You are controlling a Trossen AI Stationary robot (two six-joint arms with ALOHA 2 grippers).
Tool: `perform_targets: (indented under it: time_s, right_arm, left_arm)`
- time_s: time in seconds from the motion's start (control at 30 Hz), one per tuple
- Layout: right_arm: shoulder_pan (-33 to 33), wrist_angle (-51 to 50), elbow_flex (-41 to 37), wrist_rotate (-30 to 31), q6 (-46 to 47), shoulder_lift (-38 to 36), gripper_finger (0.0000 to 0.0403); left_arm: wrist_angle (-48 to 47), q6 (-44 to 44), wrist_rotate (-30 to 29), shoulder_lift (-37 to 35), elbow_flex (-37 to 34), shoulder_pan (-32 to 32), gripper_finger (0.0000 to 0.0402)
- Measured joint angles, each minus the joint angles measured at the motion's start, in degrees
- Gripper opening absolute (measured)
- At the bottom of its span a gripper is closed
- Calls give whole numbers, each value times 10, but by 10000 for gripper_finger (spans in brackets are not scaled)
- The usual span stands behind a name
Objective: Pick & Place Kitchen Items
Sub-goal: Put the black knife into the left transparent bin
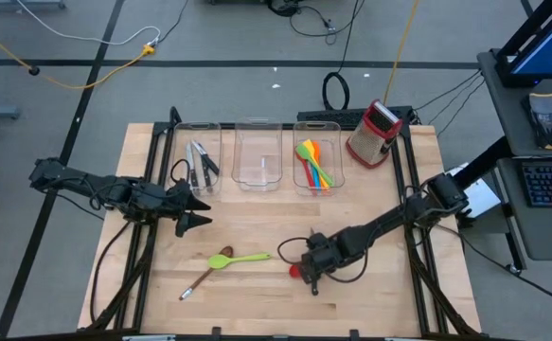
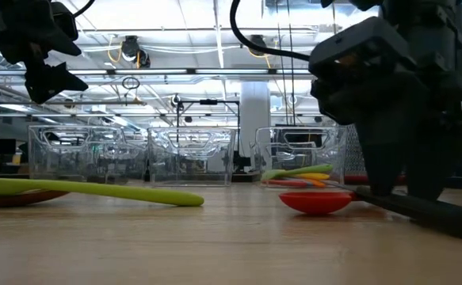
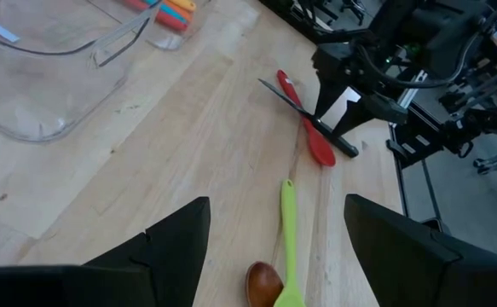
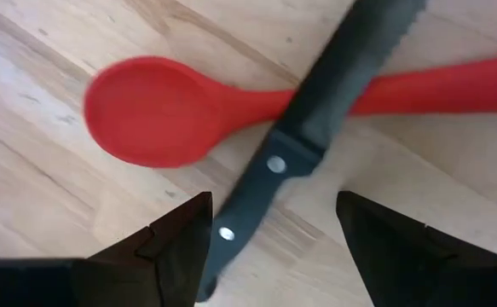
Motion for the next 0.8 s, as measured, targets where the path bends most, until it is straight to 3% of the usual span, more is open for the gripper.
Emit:
perform_targets:
  time_s: [0.5,0.8]
  right_arm:
    - [2,-26,-1,24,0,0,247]
    - [3,-26,-47,21,26,-1,183]
  left_arm:
    - [1,0,-2,0,0,0,273]
    - [1,-2,-2,0,0,0,274]
